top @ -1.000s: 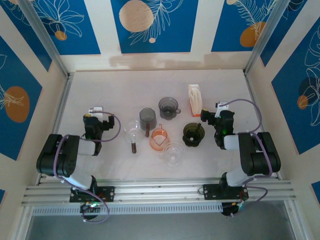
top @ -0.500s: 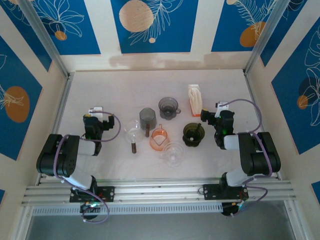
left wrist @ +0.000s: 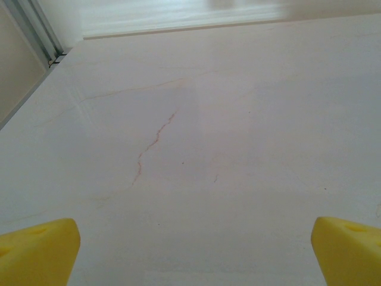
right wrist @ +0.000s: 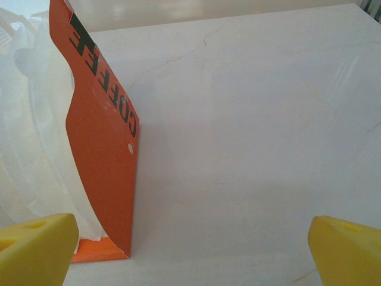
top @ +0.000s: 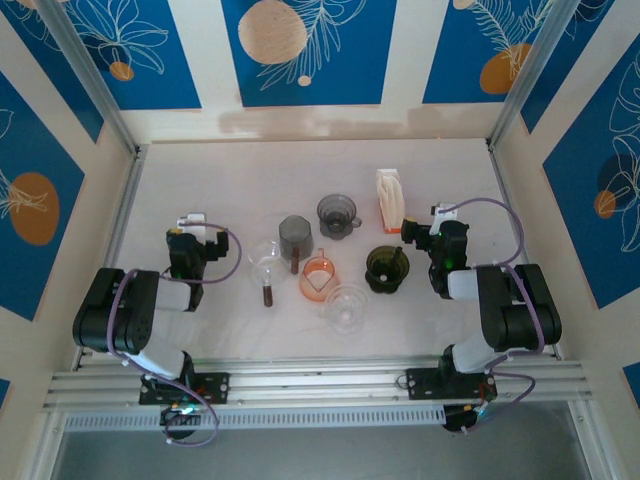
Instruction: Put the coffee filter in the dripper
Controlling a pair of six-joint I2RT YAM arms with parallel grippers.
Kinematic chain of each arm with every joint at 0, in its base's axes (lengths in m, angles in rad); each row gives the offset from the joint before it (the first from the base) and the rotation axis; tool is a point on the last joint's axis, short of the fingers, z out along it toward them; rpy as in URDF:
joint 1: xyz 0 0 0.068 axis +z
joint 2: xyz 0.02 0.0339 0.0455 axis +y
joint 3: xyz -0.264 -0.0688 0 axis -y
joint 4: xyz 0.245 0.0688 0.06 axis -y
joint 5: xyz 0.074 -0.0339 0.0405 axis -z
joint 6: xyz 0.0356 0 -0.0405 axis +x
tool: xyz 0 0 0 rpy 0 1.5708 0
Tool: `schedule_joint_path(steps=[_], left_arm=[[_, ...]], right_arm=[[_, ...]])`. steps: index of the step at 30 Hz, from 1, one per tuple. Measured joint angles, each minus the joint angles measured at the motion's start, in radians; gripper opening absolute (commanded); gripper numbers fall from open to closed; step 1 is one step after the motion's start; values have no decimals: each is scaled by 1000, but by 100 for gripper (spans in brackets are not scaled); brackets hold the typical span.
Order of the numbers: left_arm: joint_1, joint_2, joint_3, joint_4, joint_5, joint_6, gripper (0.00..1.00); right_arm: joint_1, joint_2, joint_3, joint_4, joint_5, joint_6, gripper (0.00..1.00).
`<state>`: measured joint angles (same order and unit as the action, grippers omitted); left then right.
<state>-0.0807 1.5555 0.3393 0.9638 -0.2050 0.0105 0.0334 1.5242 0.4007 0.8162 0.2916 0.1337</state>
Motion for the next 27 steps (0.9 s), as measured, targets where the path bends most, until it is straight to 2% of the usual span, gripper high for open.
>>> schedule_joint_path(steps=[9,15,22,27], left_arm=[[0,-5,-4,3,-14,-5,100],[2,-69,-50,14,-24,-12,100],[2,-240,27,-191,-62,-37,100],[2,-354,103,-323,-93,-109,100]], right_arm=[[-10,-3,-1,-1,-5,14,99],[-19,-11,-11,2,-5,25,99],[-25,-11,-11,-14,-26,29,99],[-56,-80,107,-261,-31,64,99]])
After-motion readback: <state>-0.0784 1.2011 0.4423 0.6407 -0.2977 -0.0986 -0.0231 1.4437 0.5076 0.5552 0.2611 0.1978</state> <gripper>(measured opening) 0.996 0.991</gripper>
